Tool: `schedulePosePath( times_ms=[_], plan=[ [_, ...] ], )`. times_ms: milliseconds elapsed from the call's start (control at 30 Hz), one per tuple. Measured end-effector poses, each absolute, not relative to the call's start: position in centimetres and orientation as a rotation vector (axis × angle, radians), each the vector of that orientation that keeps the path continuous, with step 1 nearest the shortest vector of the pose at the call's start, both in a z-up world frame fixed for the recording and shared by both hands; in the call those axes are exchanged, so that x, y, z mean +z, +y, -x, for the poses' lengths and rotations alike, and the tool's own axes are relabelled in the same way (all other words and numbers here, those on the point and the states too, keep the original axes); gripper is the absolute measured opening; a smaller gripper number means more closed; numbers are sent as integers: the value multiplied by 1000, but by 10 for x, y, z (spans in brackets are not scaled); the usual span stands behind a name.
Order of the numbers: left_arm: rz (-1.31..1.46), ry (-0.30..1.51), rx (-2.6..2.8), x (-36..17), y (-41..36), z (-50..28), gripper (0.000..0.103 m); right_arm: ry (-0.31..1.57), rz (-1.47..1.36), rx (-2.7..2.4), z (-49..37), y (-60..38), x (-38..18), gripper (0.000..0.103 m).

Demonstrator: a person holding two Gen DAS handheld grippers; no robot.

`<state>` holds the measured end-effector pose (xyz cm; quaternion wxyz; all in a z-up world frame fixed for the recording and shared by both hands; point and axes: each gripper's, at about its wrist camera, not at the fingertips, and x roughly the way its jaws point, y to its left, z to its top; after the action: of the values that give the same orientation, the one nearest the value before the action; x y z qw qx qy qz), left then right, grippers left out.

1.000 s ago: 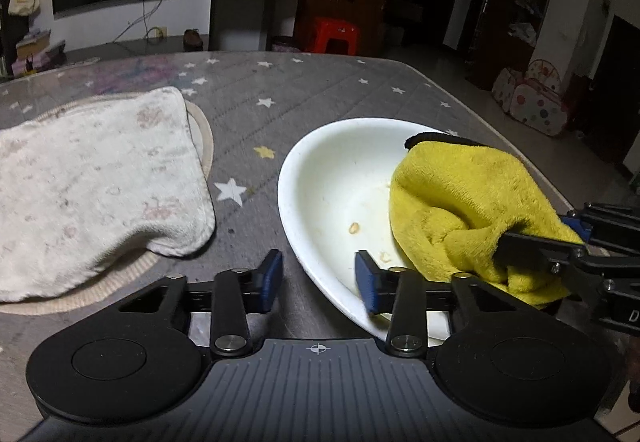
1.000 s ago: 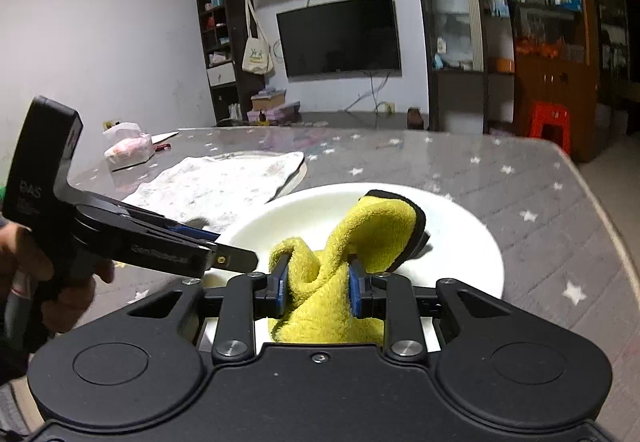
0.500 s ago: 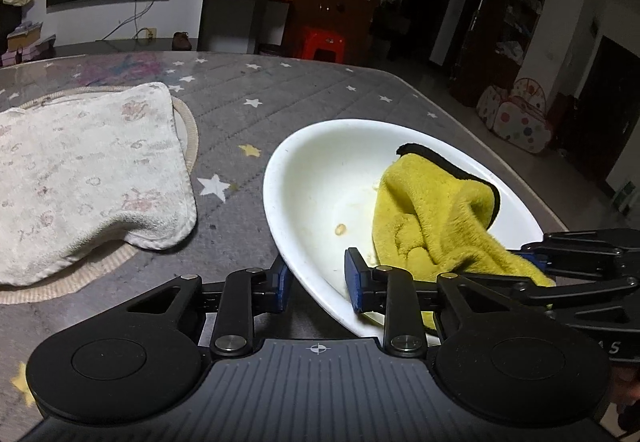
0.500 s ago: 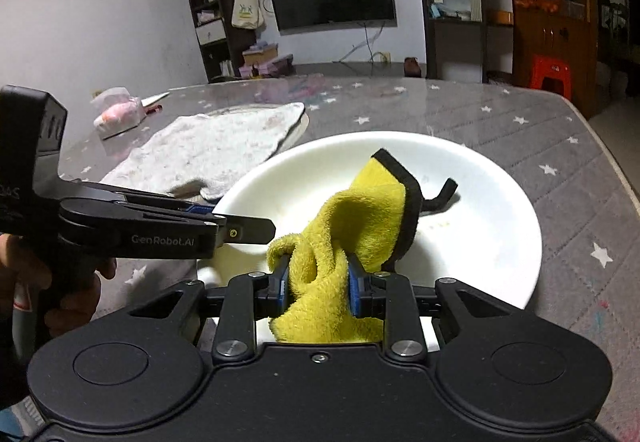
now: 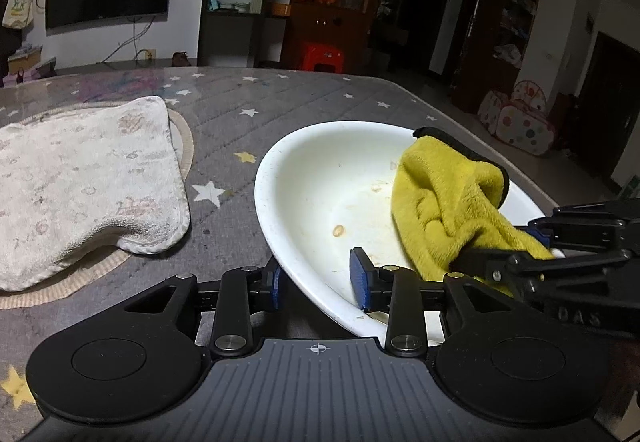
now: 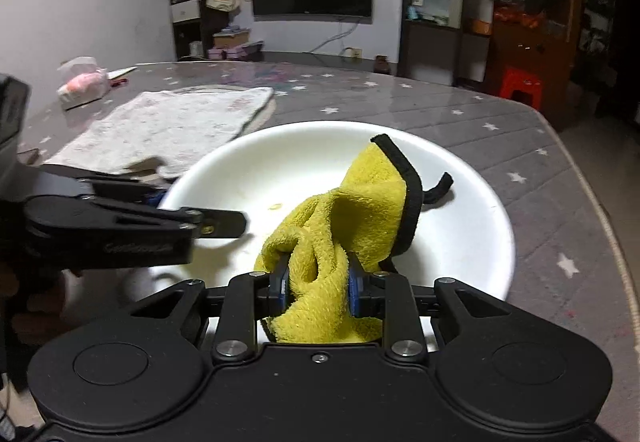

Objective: Clean bowl
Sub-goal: 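Move the yellow towel down into the bowl with the right gripper, then wipe the towel across the bowl interior with the right gripper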

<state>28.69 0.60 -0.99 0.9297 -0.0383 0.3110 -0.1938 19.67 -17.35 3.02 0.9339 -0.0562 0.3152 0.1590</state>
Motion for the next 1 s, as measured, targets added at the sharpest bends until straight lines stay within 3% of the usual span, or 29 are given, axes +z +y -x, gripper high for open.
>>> schedulePosePath(
  times_ms=[600,1000],
  plan=[
    [67,634,-396,-10,4,-287,37,592,413,282,-240,-170,22,28],
    [64,633,-396,-10,5,-287,37,641,390,297,-215,-182,28,28]
  ],
)
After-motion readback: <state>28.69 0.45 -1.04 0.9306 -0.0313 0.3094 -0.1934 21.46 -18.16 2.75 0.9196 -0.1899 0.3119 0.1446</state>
